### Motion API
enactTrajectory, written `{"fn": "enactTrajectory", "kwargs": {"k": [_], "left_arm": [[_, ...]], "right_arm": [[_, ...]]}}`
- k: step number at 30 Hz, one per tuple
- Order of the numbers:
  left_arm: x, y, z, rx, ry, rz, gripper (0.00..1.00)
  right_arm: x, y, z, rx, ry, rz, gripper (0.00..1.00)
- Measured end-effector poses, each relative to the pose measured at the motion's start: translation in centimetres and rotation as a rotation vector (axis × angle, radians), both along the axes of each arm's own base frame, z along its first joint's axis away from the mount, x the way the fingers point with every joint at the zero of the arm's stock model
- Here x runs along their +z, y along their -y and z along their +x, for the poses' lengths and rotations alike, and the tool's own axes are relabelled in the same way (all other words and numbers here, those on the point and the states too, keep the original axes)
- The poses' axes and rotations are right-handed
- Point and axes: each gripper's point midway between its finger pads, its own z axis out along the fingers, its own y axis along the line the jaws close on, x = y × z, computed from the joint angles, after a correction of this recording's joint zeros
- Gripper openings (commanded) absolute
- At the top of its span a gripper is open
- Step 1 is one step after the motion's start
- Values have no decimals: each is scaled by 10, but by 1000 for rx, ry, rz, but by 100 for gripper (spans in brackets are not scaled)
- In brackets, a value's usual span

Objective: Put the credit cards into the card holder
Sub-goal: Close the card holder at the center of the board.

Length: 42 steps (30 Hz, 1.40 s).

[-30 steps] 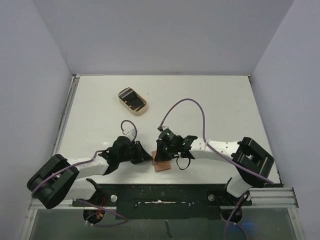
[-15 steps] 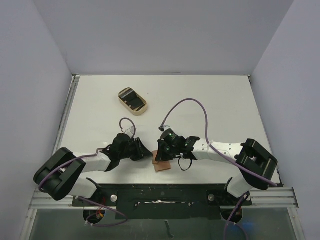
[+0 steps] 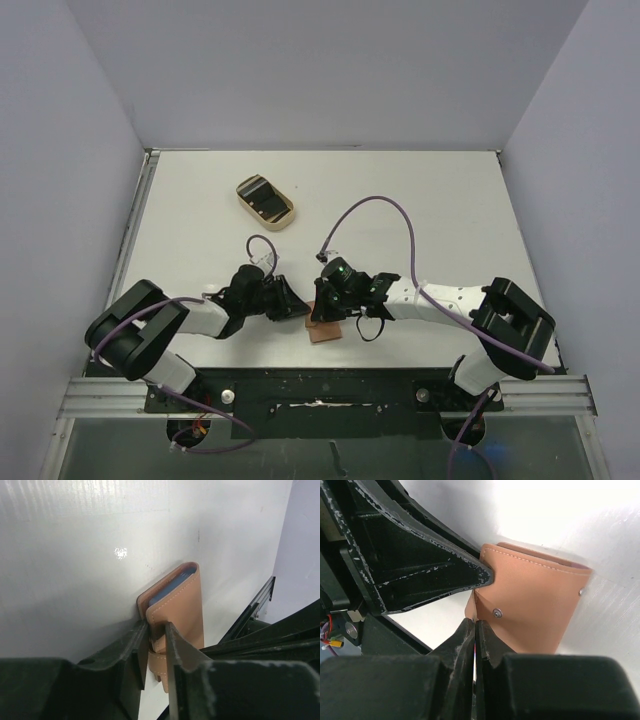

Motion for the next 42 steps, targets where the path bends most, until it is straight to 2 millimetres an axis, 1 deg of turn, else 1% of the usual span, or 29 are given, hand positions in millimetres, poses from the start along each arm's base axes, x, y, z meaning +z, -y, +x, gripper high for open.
{"fn": "enactTrajectory", "kwargs": {"k": [2,4,13,18,27,42], "left_arm": [[1,2,1,-2,-1,-7,6],[2,3,1,-3,-2,-14,0],[4,8,2,-27,1,-34,0],[6,10,2,-36,9,-45,0],[7,10,1,-48,16,-45,0],[5,10,0,-56,24,-38,0]], "right_arm": [[0,0,1,1,4,-2,0],[-1,1,2,-1,12,-6,0],[-10,9,3,-8,33,-34,0],[-10,10,7,-16,49,-31,0],[-10,19,13,-43,50,-30,0],[-10,21,15,-52,41,-20,0]]}}
